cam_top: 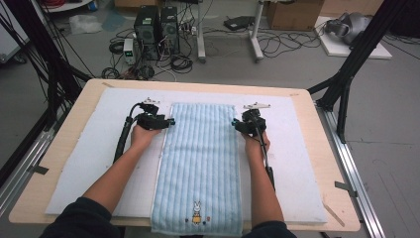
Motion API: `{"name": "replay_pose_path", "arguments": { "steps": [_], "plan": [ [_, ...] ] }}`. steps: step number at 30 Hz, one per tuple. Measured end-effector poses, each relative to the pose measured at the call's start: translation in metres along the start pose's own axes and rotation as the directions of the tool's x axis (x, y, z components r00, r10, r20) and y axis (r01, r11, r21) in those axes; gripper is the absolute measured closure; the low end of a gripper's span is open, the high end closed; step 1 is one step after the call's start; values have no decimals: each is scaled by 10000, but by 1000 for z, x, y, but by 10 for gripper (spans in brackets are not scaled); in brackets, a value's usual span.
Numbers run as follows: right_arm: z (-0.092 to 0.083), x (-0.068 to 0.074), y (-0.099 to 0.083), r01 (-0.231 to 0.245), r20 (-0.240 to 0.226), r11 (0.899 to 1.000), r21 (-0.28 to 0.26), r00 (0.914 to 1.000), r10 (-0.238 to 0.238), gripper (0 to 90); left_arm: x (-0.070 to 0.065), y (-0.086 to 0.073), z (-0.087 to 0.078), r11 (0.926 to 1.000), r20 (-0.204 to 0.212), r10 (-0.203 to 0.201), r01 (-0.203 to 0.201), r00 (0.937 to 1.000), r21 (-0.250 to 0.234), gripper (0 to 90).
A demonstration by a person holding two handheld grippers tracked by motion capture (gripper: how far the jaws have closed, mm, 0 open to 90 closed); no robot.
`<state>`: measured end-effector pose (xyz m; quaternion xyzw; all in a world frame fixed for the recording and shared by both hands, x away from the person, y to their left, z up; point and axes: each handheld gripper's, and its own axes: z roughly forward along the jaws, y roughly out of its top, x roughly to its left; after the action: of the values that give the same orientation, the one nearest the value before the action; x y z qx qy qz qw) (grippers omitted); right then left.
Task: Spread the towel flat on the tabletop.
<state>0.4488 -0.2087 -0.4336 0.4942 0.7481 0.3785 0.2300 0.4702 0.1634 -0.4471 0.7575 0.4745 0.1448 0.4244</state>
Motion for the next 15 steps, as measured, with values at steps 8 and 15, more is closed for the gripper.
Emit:
{"name": "replay_pose_path", "arguments": {
  "steps": [8,15],
  "plan": [
    [-22,3,-20,415,-1725,9974,589,9845,-308,658,-5,-2,0,9975,-144,648,-643,9978,303,676],
    [-11,13,-26,1085,-778,9911,772,9917,-1025,782,-12,-2,4,9955,-874,946,-932,9917,196,863]
  ]
}}
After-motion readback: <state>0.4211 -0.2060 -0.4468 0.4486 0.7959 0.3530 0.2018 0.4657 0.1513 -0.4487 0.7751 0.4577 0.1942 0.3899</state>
